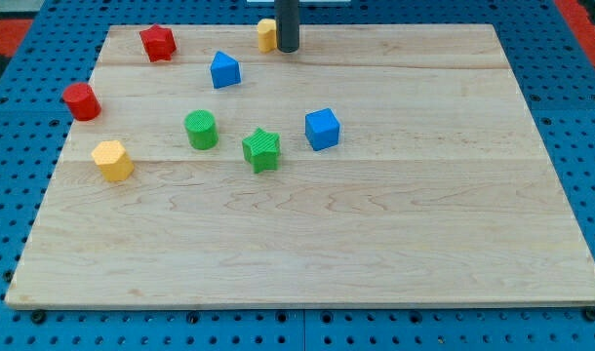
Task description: Slide red star left a bit
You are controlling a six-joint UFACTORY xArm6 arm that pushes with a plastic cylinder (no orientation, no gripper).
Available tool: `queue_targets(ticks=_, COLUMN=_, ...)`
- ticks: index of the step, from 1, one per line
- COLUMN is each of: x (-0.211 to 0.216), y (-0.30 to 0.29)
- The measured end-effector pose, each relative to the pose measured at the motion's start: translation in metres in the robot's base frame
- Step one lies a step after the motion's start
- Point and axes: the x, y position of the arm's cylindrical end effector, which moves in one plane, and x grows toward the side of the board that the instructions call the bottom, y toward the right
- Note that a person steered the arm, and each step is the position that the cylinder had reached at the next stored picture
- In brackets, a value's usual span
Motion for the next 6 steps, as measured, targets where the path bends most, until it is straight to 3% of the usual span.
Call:
queue_targets(ticks=2, x=0.000, y=-0.021)
queue_targets(ticks=4, x=-0.006, y=-0.124)
queue_targets(ticks=6, x=-0.009, y=-0.185)
